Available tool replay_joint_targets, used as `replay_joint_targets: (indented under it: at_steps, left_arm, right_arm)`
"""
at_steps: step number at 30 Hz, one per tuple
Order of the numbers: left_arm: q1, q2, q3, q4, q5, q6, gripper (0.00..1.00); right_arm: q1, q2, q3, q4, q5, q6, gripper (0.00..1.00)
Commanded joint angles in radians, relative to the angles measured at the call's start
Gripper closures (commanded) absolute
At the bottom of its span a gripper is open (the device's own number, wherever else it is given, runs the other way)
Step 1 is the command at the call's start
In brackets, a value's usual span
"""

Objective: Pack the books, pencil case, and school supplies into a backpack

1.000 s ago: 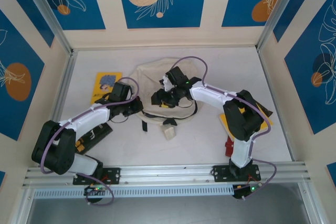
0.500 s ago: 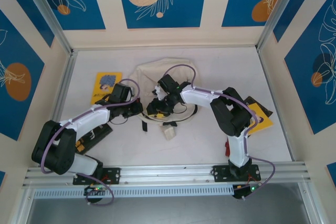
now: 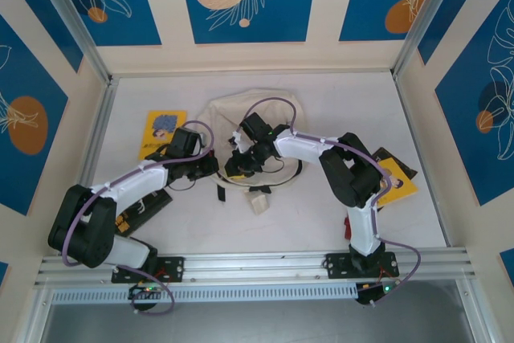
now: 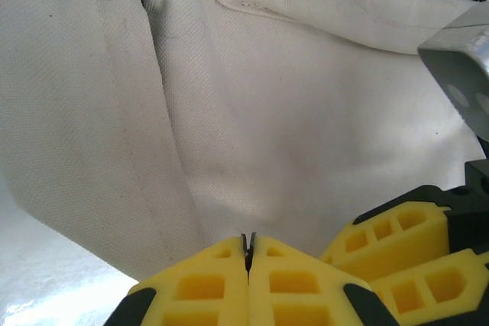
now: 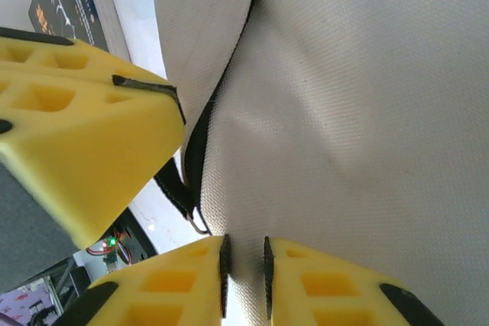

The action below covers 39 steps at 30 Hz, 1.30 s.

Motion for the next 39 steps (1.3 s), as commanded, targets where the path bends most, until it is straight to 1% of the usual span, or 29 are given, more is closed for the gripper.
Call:
replay_joint_targets:
  at_steps: [1,5,13,17,26,32,39]
  left_arm:
    - [0.010,-0.021,0.000,0.007,-0.003,0.019,1.00]
    - [0.010,-0.012,0.017,-0.004,-0.013,0.036,1.00]
    - [0.015,0.029,0.089,-0.049,-0.056,0.104,1.00]
    - [0.022,0.065,0.123,-0.061,-0.041,0.133,1.00]
    - [0.031,0.125,0.191,-0.135,-0.108,0.196,1.00]
    - [0.047,0.155,0.234,-0.143,-0.132,0.227,1.00]
    - [0.059,0.223,0.294,-0.161,-0.157,0.262,1.00]
  right_arm:
    - [0.009,0.007,0.013,-0.001,-0.054,-0.024,0.87]
    - [0.009,-0.008,-0.005,0.015,-0.056,-0.024,1.00]
    - [0.007,-0.044,-0.059,0.025,-0.049,-0.029,1.00]
    - [0.005,-0.058,-0.085,-0.003,-0.028,-0.021,1.00]
    - [0.006,-0.102,-0.149,-0.028,0.031,0.016,1.00]
    - [0.007,-0.121,-0.173,-0.059,0.057,0.014,1.00]
    - [0.012,-0.131,-0.201,-0.085,0.080,0.006,1.00]
